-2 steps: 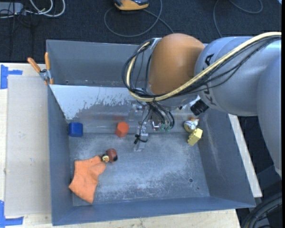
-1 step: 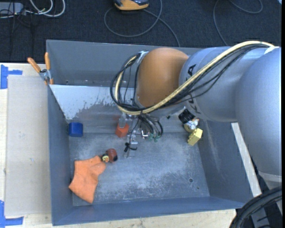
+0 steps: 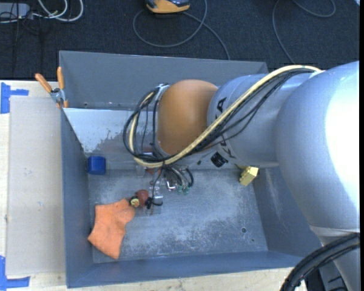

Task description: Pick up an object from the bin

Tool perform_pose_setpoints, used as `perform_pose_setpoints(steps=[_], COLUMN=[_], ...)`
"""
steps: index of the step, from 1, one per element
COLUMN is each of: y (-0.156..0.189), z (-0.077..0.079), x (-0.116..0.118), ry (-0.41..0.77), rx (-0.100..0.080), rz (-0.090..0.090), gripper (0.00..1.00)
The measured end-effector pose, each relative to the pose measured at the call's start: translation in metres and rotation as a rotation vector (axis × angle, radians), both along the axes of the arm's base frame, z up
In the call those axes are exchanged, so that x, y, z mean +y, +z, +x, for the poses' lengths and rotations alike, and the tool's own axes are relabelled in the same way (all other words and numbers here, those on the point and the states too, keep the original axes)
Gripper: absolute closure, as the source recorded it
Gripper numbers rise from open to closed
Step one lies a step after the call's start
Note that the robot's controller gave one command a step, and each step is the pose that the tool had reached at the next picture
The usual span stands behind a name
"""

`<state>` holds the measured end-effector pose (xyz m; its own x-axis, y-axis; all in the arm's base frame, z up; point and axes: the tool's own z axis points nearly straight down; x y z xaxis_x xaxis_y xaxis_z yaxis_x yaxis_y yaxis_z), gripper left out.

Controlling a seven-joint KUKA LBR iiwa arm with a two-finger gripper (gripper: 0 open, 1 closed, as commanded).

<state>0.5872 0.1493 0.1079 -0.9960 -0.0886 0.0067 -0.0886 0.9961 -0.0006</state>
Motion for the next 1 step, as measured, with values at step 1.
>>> perform_pose_setpoints(steps=[1], y=[-0.0187], z=[-0.0320], x=[0.0556], ry=[0.037], rx=[-0.004], rz=[0.002], gripper=[0.00])
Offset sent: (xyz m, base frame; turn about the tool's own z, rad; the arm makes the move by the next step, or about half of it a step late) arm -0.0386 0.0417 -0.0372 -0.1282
